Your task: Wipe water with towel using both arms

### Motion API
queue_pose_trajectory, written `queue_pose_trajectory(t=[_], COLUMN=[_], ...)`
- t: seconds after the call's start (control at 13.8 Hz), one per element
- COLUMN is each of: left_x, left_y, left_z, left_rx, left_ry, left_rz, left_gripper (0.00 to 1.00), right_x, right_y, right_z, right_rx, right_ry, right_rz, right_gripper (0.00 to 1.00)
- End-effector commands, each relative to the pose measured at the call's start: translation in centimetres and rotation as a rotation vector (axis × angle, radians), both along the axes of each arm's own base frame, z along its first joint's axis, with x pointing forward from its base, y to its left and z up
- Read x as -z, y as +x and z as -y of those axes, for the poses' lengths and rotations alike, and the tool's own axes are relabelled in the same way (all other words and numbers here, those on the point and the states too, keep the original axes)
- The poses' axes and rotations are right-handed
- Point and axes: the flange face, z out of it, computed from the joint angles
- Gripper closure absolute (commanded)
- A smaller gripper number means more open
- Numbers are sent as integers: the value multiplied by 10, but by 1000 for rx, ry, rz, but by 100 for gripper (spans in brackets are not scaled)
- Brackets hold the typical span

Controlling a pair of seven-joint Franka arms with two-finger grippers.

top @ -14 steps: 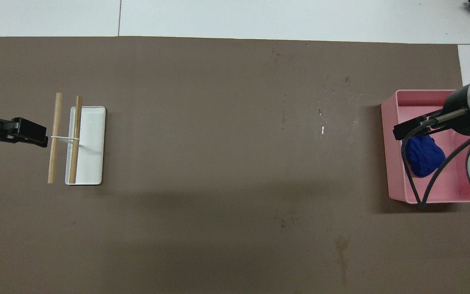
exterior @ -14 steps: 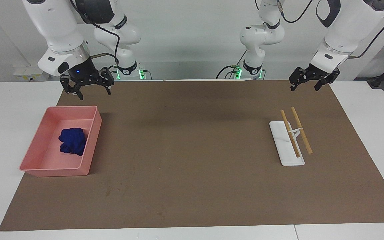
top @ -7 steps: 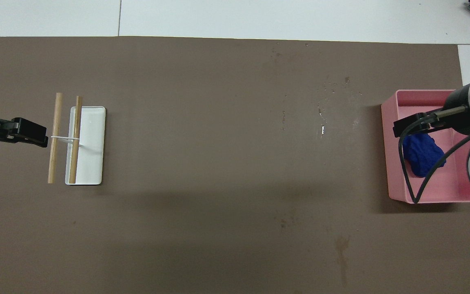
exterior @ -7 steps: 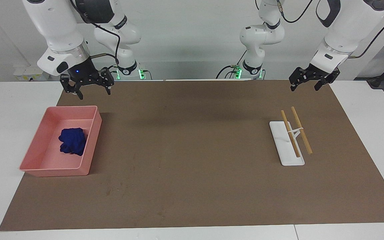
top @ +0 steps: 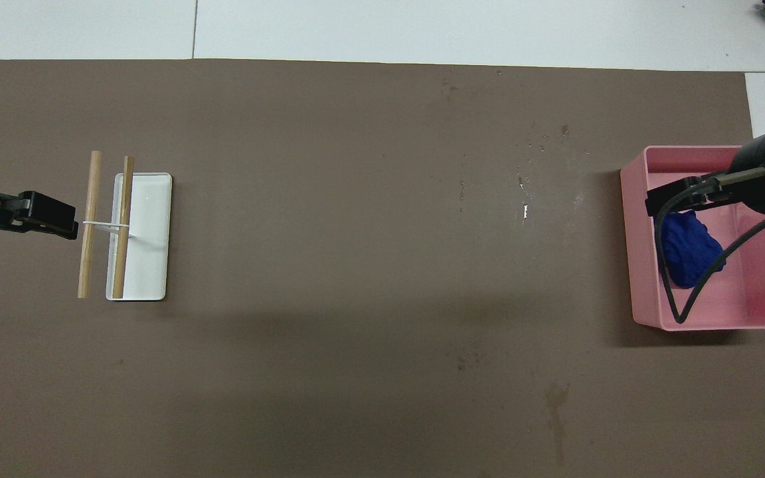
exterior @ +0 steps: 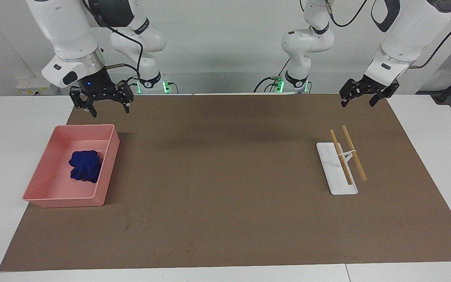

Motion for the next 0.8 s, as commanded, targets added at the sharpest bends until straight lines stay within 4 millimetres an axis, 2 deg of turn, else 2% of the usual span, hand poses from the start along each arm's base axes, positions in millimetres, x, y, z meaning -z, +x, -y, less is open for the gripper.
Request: queue_pose_trajectory(t=[0.0, 0.29, 0.73], left_x=[-1, -1, -1], left_y=[-8, -8, -8], left_z=[-1, -1, -1], left_rx=[2, 2, 0], left_ry=[-12, -12, -12], left_rz=[10, 11, 10], left_gripper=[0, 0, 0], right_x=[-2, -3, -3], right_y=[1, 0, 0], right_z=[11, 28, 27], right_rx=[32, 60, 57], right_ry=[4, 3, 3], right_rz=[13, 14, 14], right_gripper=[0, 0, 0])
